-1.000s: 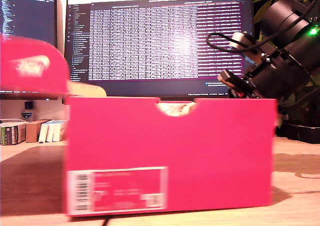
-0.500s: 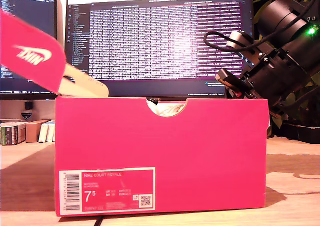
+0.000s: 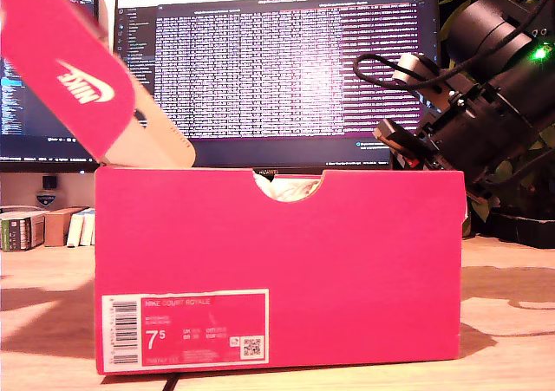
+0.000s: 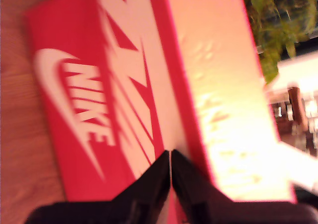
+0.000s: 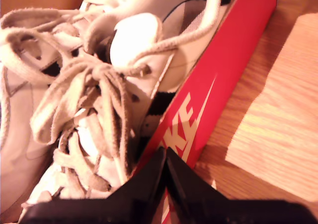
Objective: Close the red shoebox by pushing the lid with your left arm and holding the box in place with your right arm
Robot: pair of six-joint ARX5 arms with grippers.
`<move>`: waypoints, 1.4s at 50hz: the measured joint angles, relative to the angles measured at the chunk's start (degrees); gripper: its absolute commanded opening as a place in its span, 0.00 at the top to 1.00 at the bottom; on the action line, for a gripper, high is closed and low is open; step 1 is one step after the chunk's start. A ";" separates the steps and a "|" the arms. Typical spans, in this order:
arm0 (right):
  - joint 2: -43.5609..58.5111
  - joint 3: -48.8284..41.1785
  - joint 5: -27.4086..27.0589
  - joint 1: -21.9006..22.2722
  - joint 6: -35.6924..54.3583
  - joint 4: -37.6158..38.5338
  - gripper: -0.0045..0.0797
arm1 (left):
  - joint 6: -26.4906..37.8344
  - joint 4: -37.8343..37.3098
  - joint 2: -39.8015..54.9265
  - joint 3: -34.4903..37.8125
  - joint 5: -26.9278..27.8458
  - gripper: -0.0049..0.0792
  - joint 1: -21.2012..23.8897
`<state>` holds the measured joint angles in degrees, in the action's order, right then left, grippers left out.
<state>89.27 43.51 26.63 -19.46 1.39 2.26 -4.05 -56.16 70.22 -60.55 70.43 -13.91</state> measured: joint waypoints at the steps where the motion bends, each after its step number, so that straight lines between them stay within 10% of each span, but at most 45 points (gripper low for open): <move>1: 0.00 0.00 0.04 0.07 0.02 0.00 0.96 | 0.00 0.98 0.00 0.00 0.00 0.96 0.66; 44: -2.75 21.05 4.59 11.50 0.52 -13.88 0.96 | -28.76 40.09 0.00 -0.02 -4.72 0.96 27.32; 70: -4.96 24.70 10.86 6.88 1.62 -23.17 0.96 | -27.93 35.10 0.00 -0.02 -14.36 0.96 28.76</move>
<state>84.31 68.20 37.50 -12.58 3.01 -20.91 -31.99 -21.06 70.22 -60.58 56.07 14.85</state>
